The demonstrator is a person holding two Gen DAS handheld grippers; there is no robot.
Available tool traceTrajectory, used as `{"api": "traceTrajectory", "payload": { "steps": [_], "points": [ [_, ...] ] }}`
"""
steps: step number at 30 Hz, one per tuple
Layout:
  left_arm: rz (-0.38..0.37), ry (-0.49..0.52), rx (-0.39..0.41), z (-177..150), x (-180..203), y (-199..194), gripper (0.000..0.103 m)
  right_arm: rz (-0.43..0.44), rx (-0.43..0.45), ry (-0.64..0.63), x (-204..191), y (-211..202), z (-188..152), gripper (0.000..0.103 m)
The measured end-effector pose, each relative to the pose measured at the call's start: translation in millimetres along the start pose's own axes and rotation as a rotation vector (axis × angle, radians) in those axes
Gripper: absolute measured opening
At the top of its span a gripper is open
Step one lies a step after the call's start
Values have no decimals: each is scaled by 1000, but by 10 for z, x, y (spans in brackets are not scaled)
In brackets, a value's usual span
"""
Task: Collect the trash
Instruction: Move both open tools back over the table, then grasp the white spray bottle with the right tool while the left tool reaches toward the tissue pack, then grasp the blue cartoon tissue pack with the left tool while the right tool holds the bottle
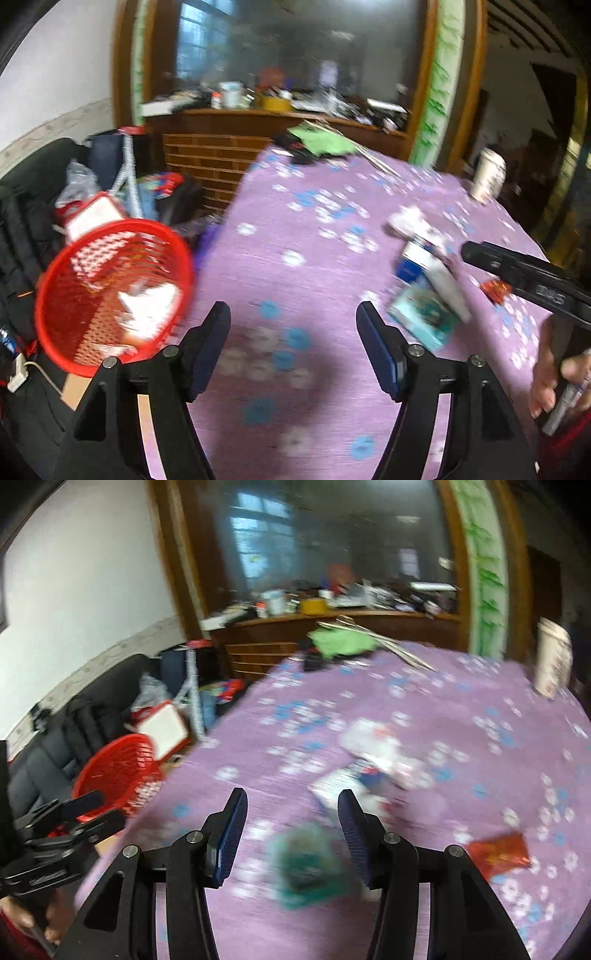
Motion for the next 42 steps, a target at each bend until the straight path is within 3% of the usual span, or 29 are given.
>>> {"api": "traceTrajectory", "payload": {
  "steps": [4, 8, 9, 20, 25, 30, 34, 36, 42],
  "points": [
    [-62, -2, -87, -131, 351, 173, 70, -63, -119, 19, 392, 199, -258, 47],
    [-89, -3, -142, -239, 569, 284, 70, -87, -171, 8, 504, 373, -426, 42],
    [-92, 0, -152, -261, 594, 297, 70, -84, -186, 3, 513, 422, -462, 36],
    [-96, 11, -228, -408, 884, 494, 70, -57, -212, -57, 503, 577, -585, 33],
    [-86, -4, -253, -434, 953, 546, 71, -29, -183, -29, 528, 515, -534, 32],
    [-77, -50, -313, -492, 1051, 635, 79, -24, -103, 46, 627, 326, -331, 32],
    [-46, -82, -344, -530, 1172, 777, 79, -85, -28, 101, 832, 159, -179, 32],
    [-6, -67, -343, -537, 1227, 864, 79, -108, 1, 122, 919, 94, -122, 32],
    [-11, 52, -329, -569, 1496, 1031, 75, -118, 58, 183, 1091, -43, -7, 33]
  ]
}}
Point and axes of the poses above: each gripper's, at about its wrist camera, not at the fingertips, and y roughly the way its jaws point, x to its right, z to its top, the point moved 8 cm from there along y, roughly the way its jaws point, and after that the axes turned 14 degrees about x, right-handed, at the moved point
